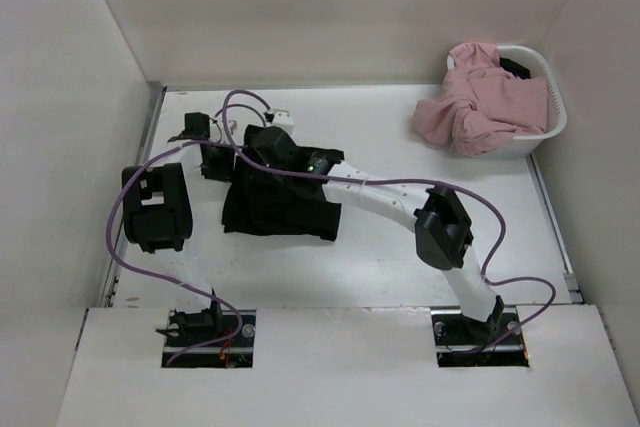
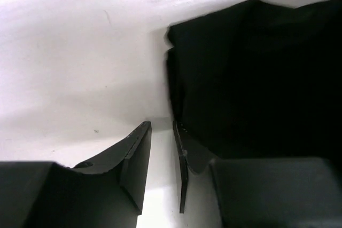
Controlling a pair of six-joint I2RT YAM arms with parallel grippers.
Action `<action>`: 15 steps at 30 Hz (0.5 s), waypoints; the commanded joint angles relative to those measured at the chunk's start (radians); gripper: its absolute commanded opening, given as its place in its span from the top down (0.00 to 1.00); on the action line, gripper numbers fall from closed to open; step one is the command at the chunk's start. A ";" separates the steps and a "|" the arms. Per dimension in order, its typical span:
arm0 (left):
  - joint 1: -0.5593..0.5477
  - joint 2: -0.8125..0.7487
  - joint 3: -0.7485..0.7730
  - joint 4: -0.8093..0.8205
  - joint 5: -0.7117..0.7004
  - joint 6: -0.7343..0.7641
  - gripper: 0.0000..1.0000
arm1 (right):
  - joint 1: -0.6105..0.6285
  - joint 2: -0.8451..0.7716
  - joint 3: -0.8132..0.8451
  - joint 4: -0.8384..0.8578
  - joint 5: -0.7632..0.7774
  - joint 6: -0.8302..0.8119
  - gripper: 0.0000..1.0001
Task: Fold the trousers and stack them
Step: Fold the trousers
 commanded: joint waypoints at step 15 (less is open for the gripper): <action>0.145 -0.161 0.140 -0.140 0.069 0.022 0.40 | -0.094 -0.570 -0.711 0.363 -0.094 -0.045 0.16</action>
